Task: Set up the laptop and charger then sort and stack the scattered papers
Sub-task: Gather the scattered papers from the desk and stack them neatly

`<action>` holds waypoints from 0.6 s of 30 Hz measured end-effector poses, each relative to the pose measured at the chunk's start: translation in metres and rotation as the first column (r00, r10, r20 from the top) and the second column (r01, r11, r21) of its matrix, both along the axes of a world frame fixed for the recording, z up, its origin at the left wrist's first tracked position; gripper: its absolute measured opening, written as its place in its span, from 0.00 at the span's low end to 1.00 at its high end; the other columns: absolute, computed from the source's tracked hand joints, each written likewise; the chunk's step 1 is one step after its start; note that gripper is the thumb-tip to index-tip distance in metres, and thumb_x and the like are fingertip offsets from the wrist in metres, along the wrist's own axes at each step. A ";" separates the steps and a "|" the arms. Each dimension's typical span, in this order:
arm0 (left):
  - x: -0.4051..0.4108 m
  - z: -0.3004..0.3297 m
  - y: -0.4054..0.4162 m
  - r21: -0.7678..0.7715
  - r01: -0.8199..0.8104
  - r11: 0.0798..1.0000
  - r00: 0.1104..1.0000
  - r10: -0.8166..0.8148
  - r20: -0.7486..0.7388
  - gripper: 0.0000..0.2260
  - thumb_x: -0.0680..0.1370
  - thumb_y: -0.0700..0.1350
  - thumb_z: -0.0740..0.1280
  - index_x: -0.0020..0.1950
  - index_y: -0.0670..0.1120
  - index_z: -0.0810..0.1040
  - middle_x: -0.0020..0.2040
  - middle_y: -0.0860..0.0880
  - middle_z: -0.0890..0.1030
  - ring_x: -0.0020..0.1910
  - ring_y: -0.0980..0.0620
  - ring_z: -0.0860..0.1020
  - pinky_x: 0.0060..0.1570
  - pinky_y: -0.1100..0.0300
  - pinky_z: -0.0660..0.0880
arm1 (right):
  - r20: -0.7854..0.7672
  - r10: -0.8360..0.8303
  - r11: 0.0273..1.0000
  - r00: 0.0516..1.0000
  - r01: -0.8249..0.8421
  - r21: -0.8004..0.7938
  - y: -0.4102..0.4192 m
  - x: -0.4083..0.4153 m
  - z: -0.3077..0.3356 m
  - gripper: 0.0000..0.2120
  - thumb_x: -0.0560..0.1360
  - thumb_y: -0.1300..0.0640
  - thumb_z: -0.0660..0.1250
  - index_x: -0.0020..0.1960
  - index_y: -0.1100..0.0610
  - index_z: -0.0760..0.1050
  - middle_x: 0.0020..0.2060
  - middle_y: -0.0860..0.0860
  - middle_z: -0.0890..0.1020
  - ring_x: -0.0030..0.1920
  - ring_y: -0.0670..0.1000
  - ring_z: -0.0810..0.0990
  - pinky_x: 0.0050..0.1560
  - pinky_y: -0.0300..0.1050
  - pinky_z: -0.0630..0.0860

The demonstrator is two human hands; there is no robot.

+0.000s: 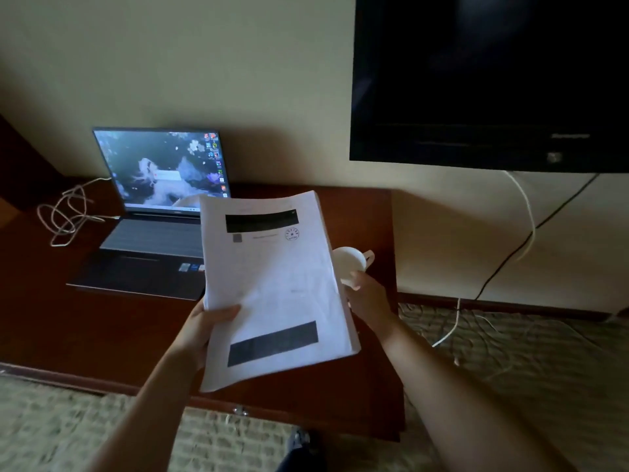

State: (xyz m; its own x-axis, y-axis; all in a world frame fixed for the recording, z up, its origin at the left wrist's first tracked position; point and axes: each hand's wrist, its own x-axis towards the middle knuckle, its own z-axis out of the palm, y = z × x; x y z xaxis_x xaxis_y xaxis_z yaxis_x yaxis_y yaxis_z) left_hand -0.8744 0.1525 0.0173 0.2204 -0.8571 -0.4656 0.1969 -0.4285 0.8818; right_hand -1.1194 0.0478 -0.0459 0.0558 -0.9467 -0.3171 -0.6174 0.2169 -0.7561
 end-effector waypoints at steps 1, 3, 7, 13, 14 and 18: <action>0.000 0.000 -0.002 0.002 -0.007 1.000 1.000 0.007 -0.001 0.15 0.71 0.36 0.70 0.54 0.49 0.76 0.47 0.42 0.80 0.44 0.43 0.78 0.37 0.53 0.74 | -0.072 0.040 0.999 0.997 -0.042 -0.024 -0.006 0.002 -0.001 0.17 0.75 0.49 0.59 0.56 0.61 0.76 0.53 0.55 0.81 0.53 0.55 0.80 0.43 0.40 0.71; -0.001 -0.001 -0.009 0.020 -0.013 1.000 1.000 0.013 0.000 0.12 0.75 0.33 0.65 0.53 0.49 0.75 0.45 0.43 0.79 0.42 0.45 0.77 0.36 0.53 0.73 | -0.147 0.031 0.997 0.989 -0.041 -0.060 -0.016 0.008 -0.002 0.15 0.76 0.51 0.59 0.46 0.63 0.77 0.48 0.57 0.82 0.50 0.56 0.80 0.40 0.39 0.65; 0.008 -0.003 -0.032 0.073 0.028 0.997 1.000 -0.028 0.005 0.13 0.75 0.33 0.63 0.55 0.48 0.74 0.43 0.45 0.79 0.40 0.47 0.77 0.29 0.58 0.76 | -0.126 -0.047 0.992 0.991 0.031 -0.122 -0.035 0.019 -0.005 0.13 0.77 0.57 0.61 0.34 0.57 0.72 0.44 0.57 0.83 0.45 0.54 0.80 0.32 0.38 0.63; 0.041 -0.010 -0.074 0.113 0.052 0.992 0.999 -0.052 0.001 0.14 0.75 0.34 0.63 0.55 0.51 0.73 0.49 0.41 0.78 0.44 0.44 0.76 0.36 0.53 0.73 | -0.097 -0.018 0.985 0.995 0.001 -0.173 -0.077 0.046 0.000 0.10 0.78 0.58 0.62 0.47 0.63 0.80 0.45 0.57 0.84 0.47 0.54 0.81 0.40 0.38 0.67; 0.047 -0.011 -0.080 0.116 0.051 0.992 0.999 -0.051 -0.001 0.14 0.75 0.34 0.63 0.54 0.51 0.73 0.49 0.41 0.78 0.44 0.44 0.76 0.37 0.53 0.72 | -0.087 -0.012 0.985 0.996 -0.003 -0.173 -0.083 0.052 -0.001 0.10 0.78 0.58 0.63 0.46 0.63 0.80 0.45 0.57 0.84 0.47 0.55 0.82 0.40 0.39 0.69; 0.064 -0.014 -0.098 0.140 0.035 0.990 0.999 -0.034 -0.009 0.13 0.76 0.34 0.64 0.55 0.48 0.72 0.48 0.42 0.77 0.43 0.45 0.75 0.37 0.53 0.70 | -0.063 0.013 0.988 0.998 -0.023 -0.153 -0.101 0.073 -0.007 0.12 0.77 0.58 0.64 0.34 0.56 0.72 0.38 0.53 0.81 0.43 0.50 0.80 0.35 0.41 0.68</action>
State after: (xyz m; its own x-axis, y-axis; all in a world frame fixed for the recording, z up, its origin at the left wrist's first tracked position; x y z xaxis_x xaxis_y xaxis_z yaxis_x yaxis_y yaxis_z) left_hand -0.8106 0.0546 0.0031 0.1883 -0.7907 -0.5826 0.1849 -0.5540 0.8117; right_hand -1.0465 -0.0531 -0.0525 0.0580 -0.9835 -0.1716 -0.6668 0.0898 -0.7398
